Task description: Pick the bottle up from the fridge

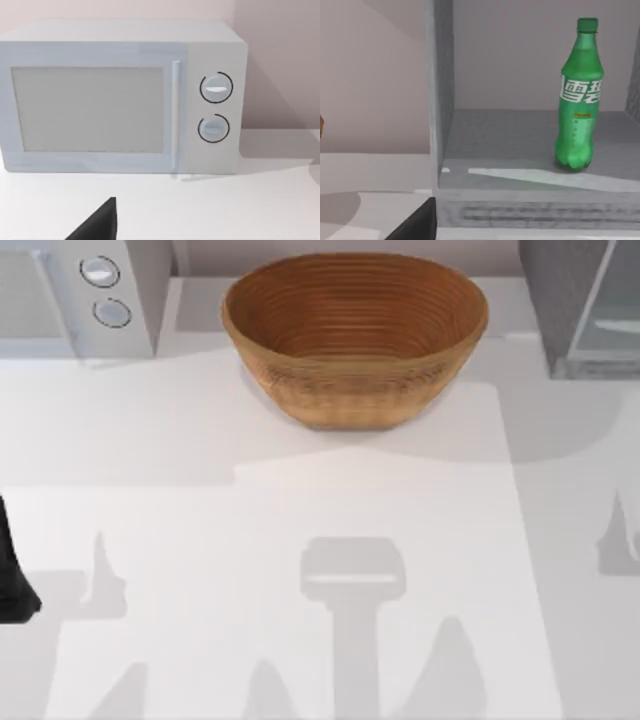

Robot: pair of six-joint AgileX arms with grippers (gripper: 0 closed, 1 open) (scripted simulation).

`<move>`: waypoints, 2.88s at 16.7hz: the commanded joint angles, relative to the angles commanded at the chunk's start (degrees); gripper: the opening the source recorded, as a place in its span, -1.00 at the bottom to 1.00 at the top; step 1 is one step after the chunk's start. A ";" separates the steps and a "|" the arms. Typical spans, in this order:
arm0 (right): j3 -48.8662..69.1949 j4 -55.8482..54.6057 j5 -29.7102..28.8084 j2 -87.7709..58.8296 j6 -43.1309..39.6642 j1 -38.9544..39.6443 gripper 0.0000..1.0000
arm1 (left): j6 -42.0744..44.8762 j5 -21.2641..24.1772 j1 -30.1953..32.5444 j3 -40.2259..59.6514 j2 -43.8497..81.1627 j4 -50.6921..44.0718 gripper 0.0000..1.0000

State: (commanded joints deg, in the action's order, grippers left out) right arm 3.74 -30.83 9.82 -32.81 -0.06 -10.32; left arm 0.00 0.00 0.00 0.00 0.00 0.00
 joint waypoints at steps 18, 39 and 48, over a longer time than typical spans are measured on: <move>6.82 -61.89 19.63 -69.94 1.09 -20.25 1.00 | 0.00 0.00 0.00 0.00 0.00 0.00 1.00; 55.40 -34.58 4.52 -91.73 0.21 -5.94 1.00 | 0.00 0.00 0.00 0.00 0.00 0.00 1.00; 60.60 -31.64 3.72 -94.56 0.18 -5.17 1.00 | 0.00 0.00 0.00 0.00 0.00 0.00 1.00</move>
State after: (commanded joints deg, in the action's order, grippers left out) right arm 64.34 -62.47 13.54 -127.37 0.13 -15.49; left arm 0.00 0.00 0.00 0.00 0.00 0.00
